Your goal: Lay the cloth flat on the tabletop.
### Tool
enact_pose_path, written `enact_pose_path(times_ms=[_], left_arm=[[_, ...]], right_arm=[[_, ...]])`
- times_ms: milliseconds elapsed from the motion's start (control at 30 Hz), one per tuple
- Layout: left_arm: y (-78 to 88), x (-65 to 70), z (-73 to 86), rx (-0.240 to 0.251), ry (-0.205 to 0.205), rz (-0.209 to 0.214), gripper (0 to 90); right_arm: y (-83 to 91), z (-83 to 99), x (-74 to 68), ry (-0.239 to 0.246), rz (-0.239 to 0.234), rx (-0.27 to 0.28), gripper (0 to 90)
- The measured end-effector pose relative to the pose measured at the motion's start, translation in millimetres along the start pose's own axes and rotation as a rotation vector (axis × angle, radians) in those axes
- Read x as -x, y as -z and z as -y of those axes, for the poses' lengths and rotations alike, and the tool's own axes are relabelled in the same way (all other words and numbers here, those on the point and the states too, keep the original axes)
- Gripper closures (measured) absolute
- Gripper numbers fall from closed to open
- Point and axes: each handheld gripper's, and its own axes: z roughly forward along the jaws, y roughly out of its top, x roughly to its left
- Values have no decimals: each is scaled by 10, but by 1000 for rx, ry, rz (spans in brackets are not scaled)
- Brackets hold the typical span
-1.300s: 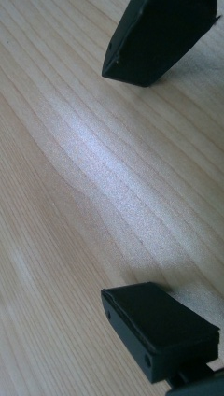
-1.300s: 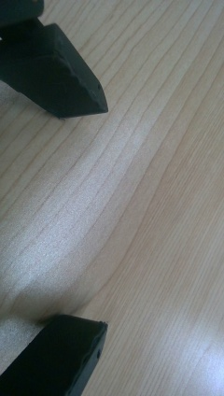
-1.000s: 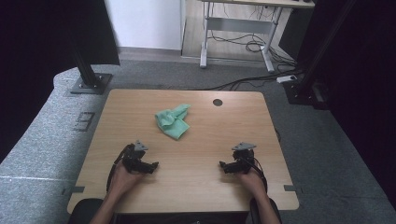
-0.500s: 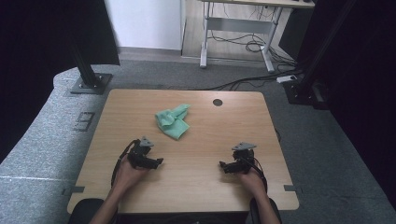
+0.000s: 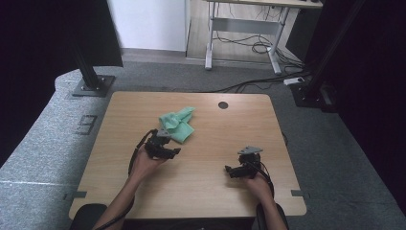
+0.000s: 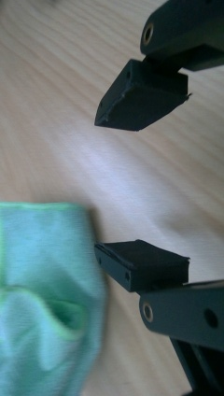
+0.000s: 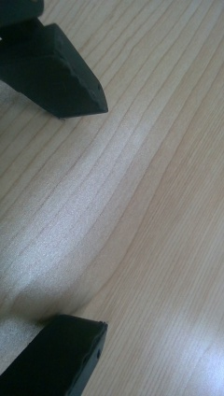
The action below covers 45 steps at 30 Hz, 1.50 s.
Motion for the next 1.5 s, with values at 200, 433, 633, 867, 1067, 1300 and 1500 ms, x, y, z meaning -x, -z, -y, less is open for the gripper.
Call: enact_pose_path(times_ms=[200,433,633,867,1067,1300,1500], left_arm=[[-108,-6,-235,2,-21,-18,429],[-310,-3,-495,-18,-33,-4,460],[-519,-59,-608,-45,-1,10,475],[-716,-100,-585,-105,2,-45,624],[-779,-96,-498,-123,0,-53,864],[-623,-35,-630,-68,7,2,889],[-431,47,-770,-32,-22,22,888]], right_arm=[[0,0,0,0,0,0,0],[0,0,1,1,0,1,0],[-1,0,2,2,0,1,0],[0,0,1,1,0,1,0],[-1,0,3,4,0,2,0],[-1,0,1,2,0,1,0],[-1,0,1,2,0,1,0]])
